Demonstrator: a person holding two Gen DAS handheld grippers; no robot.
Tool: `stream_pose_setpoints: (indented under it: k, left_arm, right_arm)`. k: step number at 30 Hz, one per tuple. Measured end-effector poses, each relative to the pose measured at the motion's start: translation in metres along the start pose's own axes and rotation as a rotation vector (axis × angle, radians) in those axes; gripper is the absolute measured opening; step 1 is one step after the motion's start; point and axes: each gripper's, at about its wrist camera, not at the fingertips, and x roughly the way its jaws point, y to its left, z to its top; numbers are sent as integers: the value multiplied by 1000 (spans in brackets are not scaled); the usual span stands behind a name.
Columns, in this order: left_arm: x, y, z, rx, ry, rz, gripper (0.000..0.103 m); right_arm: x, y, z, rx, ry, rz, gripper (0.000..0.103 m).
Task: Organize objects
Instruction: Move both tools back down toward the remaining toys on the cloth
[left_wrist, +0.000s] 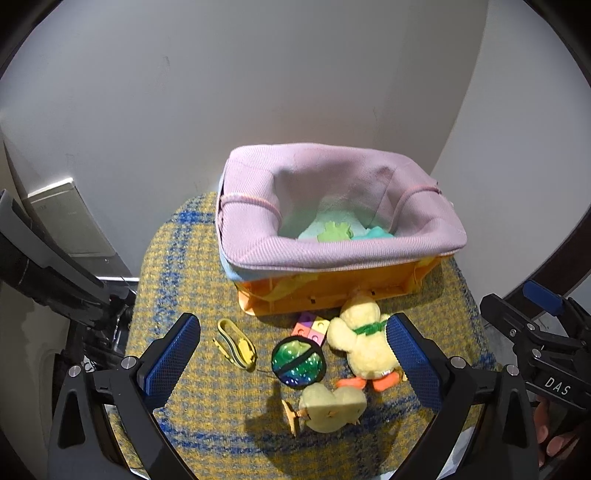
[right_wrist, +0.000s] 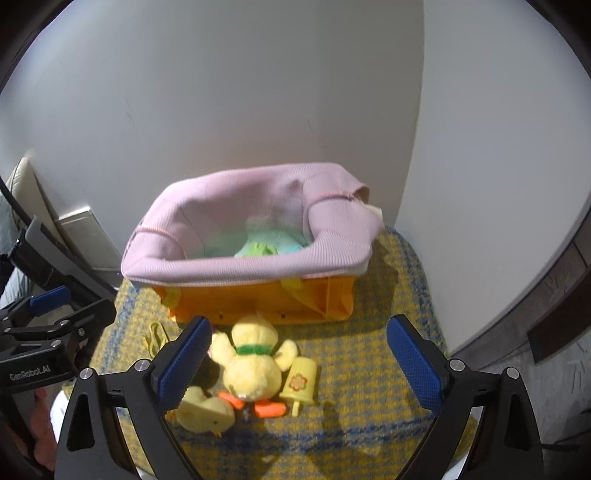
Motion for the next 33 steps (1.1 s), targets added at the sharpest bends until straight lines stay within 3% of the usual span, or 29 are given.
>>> stream_pose_setpoints:
  k: [33]
  left_arm:
    - [65,-37,-85,40,82,-18,103]
  right_arm:
    - [34,-23,-88,-4,49,-32,96]
